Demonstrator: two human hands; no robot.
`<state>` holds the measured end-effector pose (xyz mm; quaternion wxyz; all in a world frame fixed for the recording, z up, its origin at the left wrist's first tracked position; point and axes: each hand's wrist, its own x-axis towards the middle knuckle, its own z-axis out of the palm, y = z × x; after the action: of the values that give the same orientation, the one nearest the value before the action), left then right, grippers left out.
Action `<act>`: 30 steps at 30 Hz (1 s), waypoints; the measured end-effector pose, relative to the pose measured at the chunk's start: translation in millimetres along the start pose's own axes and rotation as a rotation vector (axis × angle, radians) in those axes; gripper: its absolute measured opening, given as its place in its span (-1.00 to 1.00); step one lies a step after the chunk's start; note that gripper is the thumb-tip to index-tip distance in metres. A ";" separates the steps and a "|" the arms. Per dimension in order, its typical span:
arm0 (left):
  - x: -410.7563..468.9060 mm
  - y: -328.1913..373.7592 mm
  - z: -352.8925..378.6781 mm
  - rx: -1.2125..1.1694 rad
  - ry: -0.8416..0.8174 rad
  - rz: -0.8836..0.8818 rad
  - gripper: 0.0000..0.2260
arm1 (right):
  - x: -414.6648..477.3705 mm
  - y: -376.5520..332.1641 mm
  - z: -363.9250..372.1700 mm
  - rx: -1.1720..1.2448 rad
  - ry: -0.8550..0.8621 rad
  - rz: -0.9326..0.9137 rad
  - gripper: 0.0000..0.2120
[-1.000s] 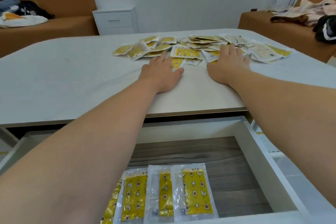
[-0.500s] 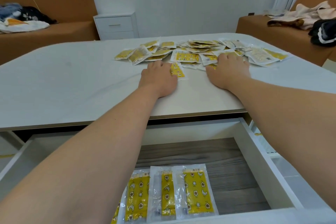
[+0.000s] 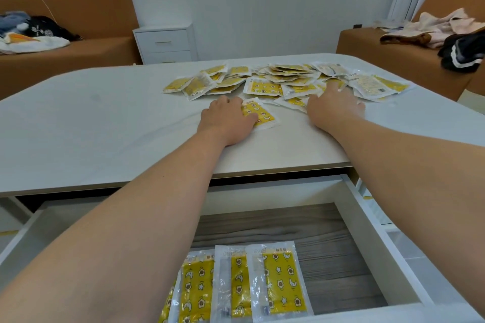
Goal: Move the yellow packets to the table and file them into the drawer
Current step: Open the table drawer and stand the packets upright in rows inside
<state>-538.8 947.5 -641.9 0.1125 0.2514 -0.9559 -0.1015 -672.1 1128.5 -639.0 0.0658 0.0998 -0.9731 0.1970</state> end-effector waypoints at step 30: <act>-144.7 -7.1 -82.9 -0.707 -0.078 0.005 -0.78 | -126.6 -13.3 -68.8 0.114 -0.383 -0.092 -0.46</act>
<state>-390.8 1002.8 -588.3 0.1562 0.1904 -0.8660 -0.4352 -540.0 1165.1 -592.4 -0.1172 0.1836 -0.9495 0.2261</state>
